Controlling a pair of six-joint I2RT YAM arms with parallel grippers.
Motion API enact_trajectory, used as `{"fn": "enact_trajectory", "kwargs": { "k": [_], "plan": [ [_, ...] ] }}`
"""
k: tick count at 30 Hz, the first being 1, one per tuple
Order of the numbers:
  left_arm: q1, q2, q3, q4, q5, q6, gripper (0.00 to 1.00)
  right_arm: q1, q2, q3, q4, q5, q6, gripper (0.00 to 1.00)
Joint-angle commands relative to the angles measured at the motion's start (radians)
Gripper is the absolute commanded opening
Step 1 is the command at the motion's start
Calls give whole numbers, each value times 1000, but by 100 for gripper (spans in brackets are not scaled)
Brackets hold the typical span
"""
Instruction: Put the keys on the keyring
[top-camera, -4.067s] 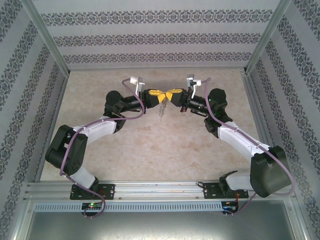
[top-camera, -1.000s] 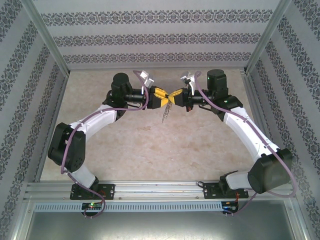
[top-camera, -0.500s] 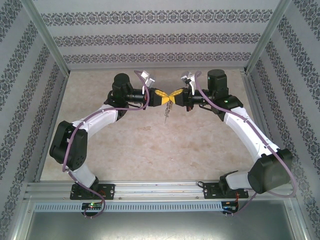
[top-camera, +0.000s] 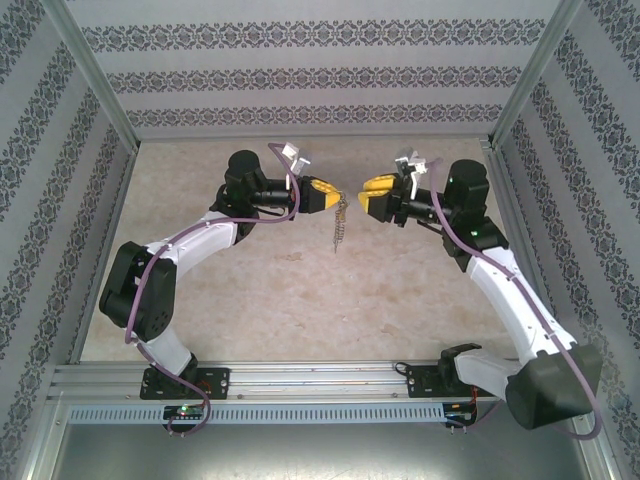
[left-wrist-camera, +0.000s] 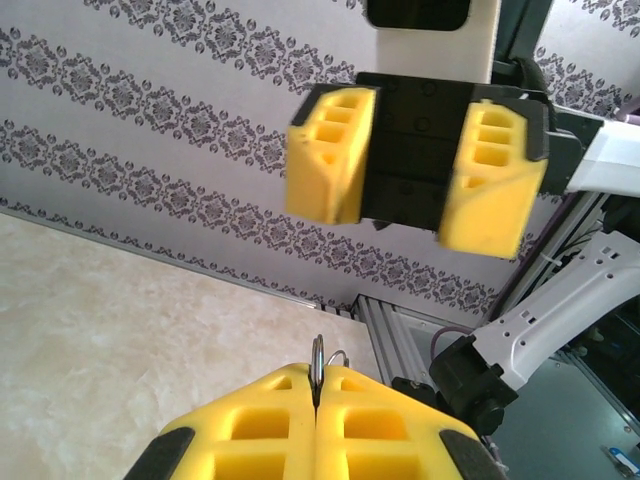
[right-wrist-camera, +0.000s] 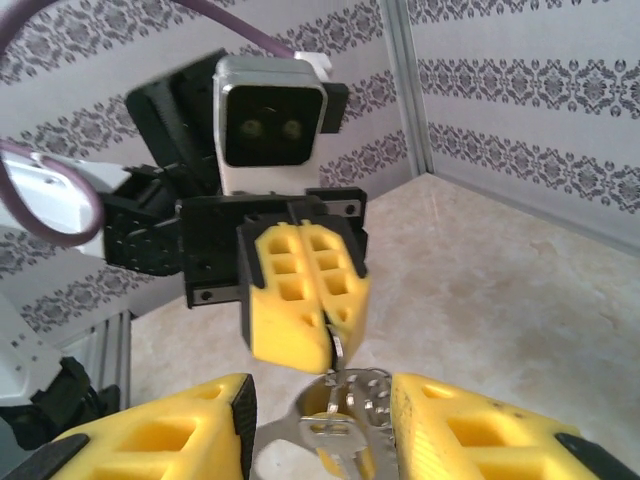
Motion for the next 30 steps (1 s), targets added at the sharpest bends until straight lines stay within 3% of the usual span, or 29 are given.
{"fn": "enact_trajectory", "kwargs": {
  "k": [1, 16, 25, 30],
  "plan": [
    [-9, -43, -10, 73, -15, 4, 0, 15, -33, -60, 100, 16, 61, 42],
    [-15, -58, -14, 70, -21, 8, 0, 115, 63, -48, 123, 72, 45, 39],
    [-14, -61, -12, 60, -26, 18, 0, 117, 68, -57, 123, 68, 41, 5],
    [-14, -58, -11, 60, -32, 21, 0, 124, 61, -57, 117, 58, 36, 0]
  ]
}}
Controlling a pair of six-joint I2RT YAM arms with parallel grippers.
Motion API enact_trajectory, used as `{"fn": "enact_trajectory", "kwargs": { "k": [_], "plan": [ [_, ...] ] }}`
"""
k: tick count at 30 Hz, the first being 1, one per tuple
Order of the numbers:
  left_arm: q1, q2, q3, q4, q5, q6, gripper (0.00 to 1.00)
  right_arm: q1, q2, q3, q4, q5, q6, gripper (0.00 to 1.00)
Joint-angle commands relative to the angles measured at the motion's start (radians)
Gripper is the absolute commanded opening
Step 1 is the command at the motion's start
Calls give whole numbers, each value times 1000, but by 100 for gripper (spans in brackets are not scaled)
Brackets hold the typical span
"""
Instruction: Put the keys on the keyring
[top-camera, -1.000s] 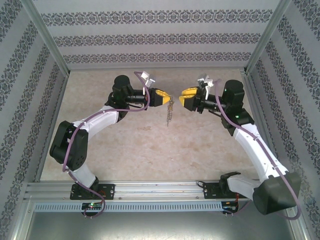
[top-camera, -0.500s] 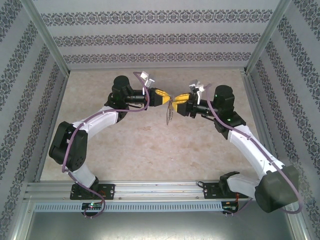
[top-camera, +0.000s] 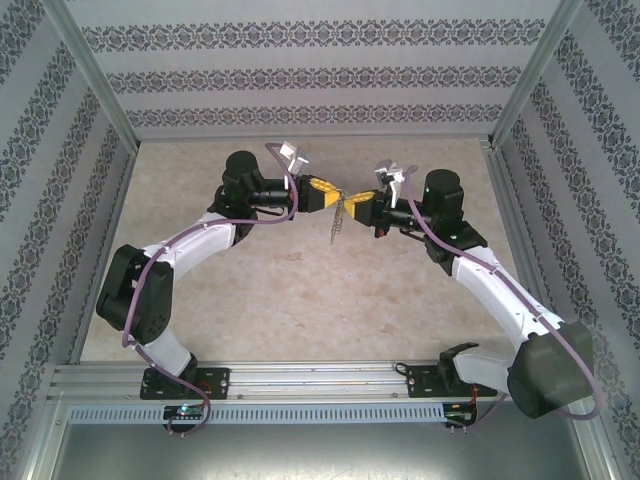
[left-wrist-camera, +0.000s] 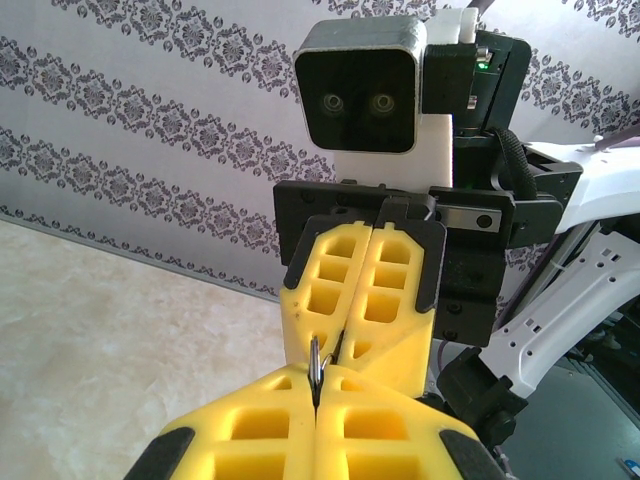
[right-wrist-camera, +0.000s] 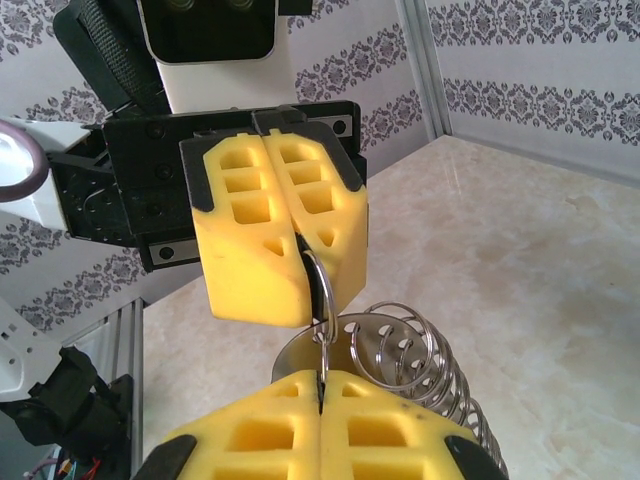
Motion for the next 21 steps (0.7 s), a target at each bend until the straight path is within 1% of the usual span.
{"fn": "enact_trajectory", "kwargs": {
  "k": [1, 8, 14, 18, 21],
  "plan": [
    [-12, -35, -3, 53, -7, 20, 0, 22, -14, 16, 17, -16, -12, 0],
    [-13, -36, -1, 56, -12, 19, 0, 67, -2, 30, -20, 21, -49, 0],
    [-14, -36, -4, 61, -15, 19, 0, 76, 17, 42, -43, 47, -71, 0],
    [-14, -45, -14, 64, -48, 25, 0, 81, -4, 33, -53, 111, -74, 0],
    [-16, -61, -31, 67, -94, 39, 0, 105, -33, 18, -56, 196, -78, 0]
  ]
}}
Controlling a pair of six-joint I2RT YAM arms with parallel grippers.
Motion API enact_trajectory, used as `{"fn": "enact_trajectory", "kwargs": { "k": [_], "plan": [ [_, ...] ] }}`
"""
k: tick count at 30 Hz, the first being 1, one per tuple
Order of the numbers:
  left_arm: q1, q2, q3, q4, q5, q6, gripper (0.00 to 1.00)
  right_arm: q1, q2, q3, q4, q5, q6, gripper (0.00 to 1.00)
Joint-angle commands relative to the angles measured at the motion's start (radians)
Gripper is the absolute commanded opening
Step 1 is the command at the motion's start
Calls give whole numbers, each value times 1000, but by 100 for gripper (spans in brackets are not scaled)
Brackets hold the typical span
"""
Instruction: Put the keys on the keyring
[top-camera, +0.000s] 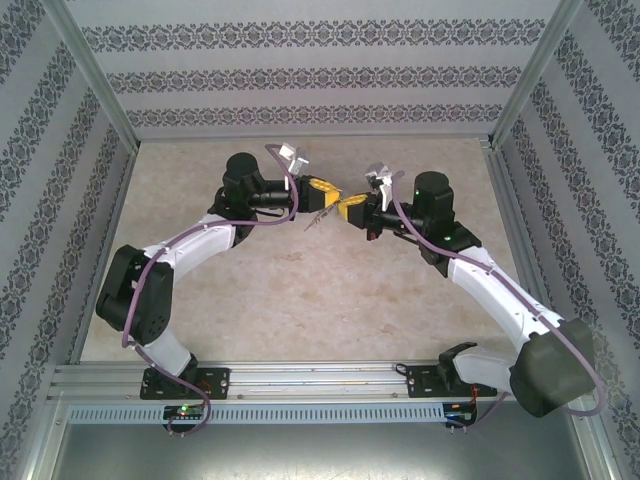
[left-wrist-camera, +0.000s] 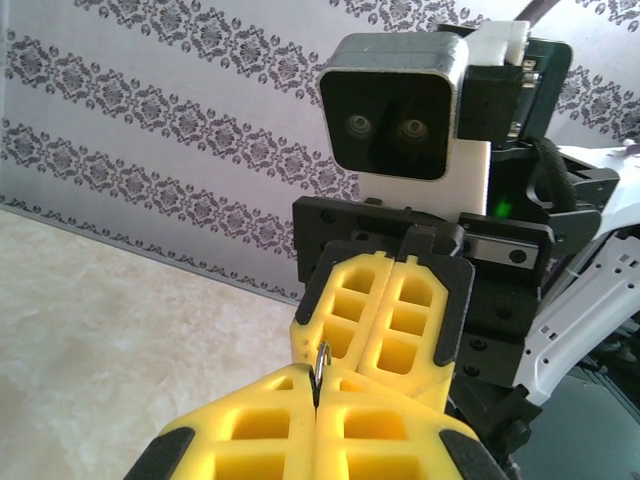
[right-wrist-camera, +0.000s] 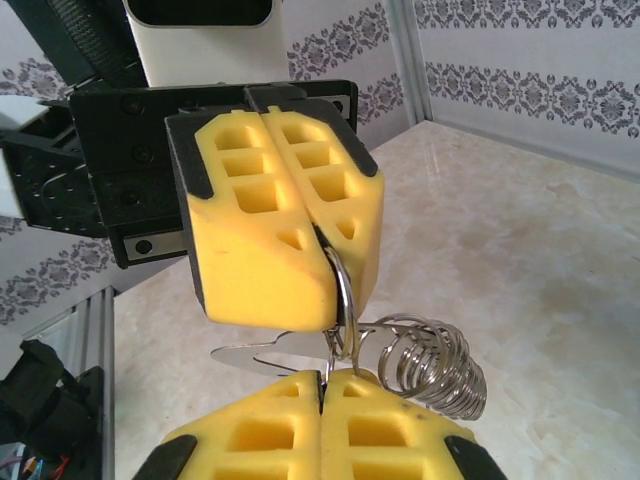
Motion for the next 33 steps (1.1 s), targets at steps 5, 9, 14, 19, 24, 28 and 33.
{"fn": "enact_trajectory", "kwargs": {
  "k": [5, 9, 14, 19, 24, 28, 33],
  "plan": [
    [-36, -72, -37, 68, -121, 67, 0, 92, -49, -8, 0, 215, -20, 0],
    [-52, -81, -51, 67, -157, 84, 0, 147, -36, -11, 2, 338, -22, 0],
    [-63, -79, -57, 65, -168, 88, 0, 192, -5, 10, -2, 356, -30, 0],
    [-70, -76, -62, 73, -177, 86, 0, 200, -4, 12, -13, 334, -44, 14],
    [-71, -79, -66, 82, -187, 81, 0, 146, -78, -26, -4, 274, -12, 38],
    [-70, -80, -70, 101, -188, 68, 0, 63, -175, -79, 11, 207, 44, 43],
    [-72, -80, -76, 120, -187, 54, 0, -24, -291, -131, 26, 198, 106, 47]
  ]
}}
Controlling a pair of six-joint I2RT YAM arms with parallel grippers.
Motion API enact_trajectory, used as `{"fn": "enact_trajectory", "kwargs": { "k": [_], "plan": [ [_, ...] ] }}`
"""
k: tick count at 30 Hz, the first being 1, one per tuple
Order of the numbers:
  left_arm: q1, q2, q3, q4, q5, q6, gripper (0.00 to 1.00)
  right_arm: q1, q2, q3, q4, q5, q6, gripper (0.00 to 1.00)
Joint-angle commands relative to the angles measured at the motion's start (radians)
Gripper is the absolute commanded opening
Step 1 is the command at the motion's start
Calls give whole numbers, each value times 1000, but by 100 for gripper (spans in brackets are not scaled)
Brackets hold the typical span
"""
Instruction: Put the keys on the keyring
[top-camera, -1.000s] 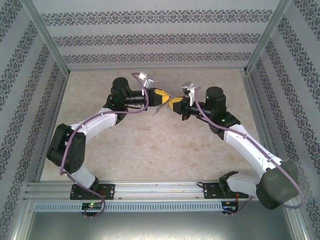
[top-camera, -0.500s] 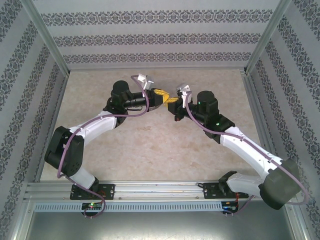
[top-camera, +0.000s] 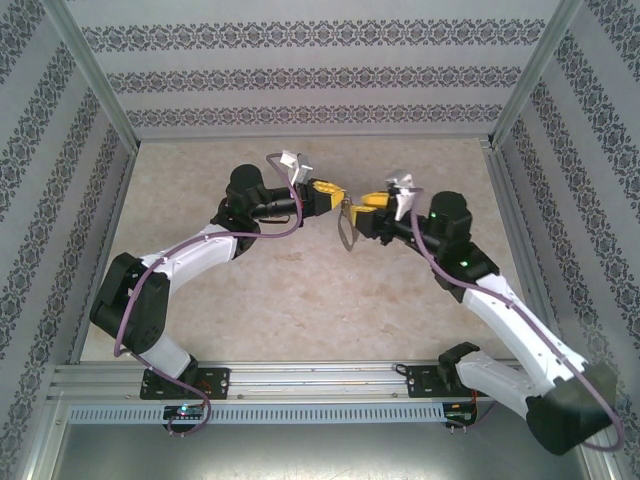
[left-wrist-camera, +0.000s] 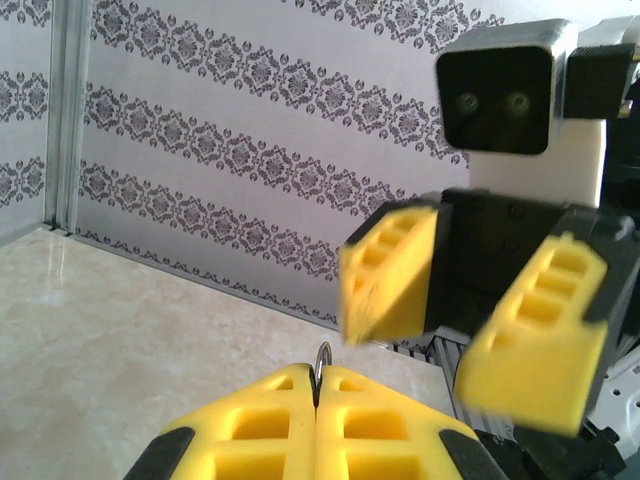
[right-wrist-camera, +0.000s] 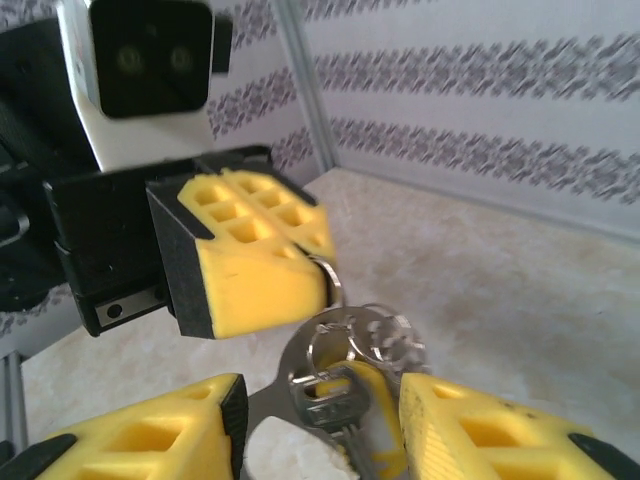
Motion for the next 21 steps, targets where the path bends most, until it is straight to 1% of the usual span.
{"fn": "enact_trajectory", "kwargs": {
  "k": [1, 5, 8, 12, 16, 21],
  "plan": [
    [-10, -28, -5, 87, 9, -18, 0, -39, -56, -26, 45, -50, 66, 47],
    [-10, -24, -6, 103, 16, -35, 0, -65, -50, -18, 79, -91, 101, 47],
    [-10, -22, -8, 112, 26, -47, 0, -70, -13, 0, 109, -132, 113, 46],
    [-10, -20, -12, 136, 44, -69, 0, -76, 51, 28, 139, -201, 110, 43],
    [-10, -20, -11, 141, 58, -81, 0, -88, 107, 39, 212, -293, 134, 42],
    [-11, -21, -9, 142, 67, -88, 0, -93, 139, 37, 287, -368, 164, 40]
  ]
}}
